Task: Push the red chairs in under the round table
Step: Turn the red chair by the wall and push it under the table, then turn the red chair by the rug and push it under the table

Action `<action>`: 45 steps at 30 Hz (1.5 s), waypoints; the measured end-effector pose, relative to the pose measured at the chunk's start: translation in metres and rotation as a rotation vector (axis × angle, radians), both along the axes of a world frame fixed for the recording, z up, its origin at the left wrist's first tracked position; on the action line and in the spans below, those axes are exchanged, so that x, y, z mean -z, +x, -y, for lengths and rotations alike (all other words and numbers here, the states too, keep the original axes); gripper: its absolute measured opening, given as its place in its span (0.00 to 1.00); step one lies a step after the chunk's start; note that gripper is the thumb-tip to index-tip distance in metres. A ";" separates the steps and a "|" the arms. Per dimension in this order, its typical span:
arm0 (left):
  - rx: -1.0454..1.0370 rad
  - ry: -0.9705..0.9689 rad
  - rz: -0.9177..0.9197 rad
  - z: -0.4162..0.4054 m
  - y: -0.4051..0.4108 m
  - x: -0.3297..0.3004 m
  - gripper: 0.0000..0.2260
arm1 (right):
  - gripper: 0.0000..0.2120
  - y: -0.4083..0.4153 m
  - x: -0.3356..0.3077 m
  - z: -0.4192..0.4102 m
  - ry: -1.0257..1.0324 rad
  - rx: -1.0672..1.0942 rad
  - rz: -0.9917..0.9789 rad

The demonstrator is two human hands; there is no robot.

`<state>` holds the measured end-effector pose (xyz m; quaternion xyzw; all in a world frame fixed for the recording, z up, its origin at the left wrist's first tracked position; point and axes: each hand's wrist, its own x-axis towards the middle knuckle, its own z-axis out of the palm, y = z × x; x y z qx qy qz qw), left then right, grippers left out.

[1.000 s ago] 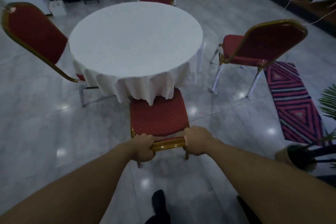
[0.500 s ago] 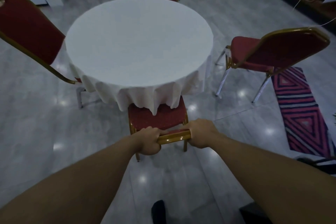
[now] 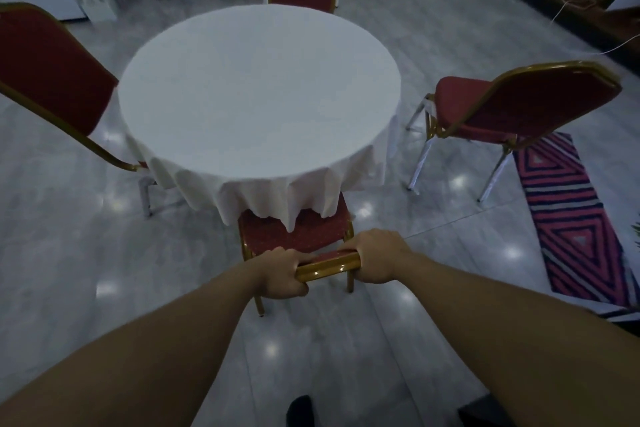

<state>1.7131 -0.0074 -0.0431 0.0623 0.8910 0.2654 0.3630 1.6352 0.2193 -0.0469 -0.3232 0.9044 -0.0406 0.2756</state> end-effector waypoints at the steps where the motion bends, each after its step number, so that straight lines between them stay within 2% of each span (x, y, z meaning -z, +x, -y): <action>1: 0.013 -0.035 0.021 0.000 -0.004 -0.003 0.35 | 0.16 -0.001 -0.001 -0.001 -0.019 -0.012 0.014; 4: 0.010 -0.105 0.103 -0.009 -0.017 -0.020 0.43 | 0.31 -0.005 -0.010 -0.008 -0.081 0.026 0.085; 7: -0.020 -0.114 0.095 -0.030 -0.037 -0.038 0.48 | 0.43 -0.019 -0.030 -0.029 -0.060 0.052 0.135; 9: -0.055 -0.109 0.010 -0.047 -0.056 -0.047 0.46 | 0.45 -0.036 -0.045 -0.050 -0.065 0.089 0.149; 14: -0.056 -0.182 -0.216 -0.113 -0.118 -0.076 0.28 | 0.47 -0.096 -0.083 -0.109 -0.090 0.213 0.086; 20: -0.085 -0.204 -0.333 -0.186 -0.199 -0.114 0.33 | 0.49 -0.172 -0.121 -0.190 -0.099 0.316 -0.033; 25: -0.085 -0.199 -0.420 -0.243 -0.254 -0.136 0.33 | 0.60 -0.226 -0.140 -0.247 -0.103 0.372 -0.091; 30: -0.032 -0.204 -0.420 -0.289 -0.321 -0.134 0.34 | 0.58 -0.280 -0.139 -0.292 -0.102 0.432 -0.115; 36: 0.063 -0.166 -0.427 -0.344 -0.418 -0.130 0.34 | 0.45 -0.346 -0.142 -0.356 -0.106 0.536 -0.131; 45: 0.242 -0.138 -0.397 -0.426 -0.525 -0.141 0.25 | 0.54 -0.423 -0.133 -0.455 -0.123 0.726 -0.147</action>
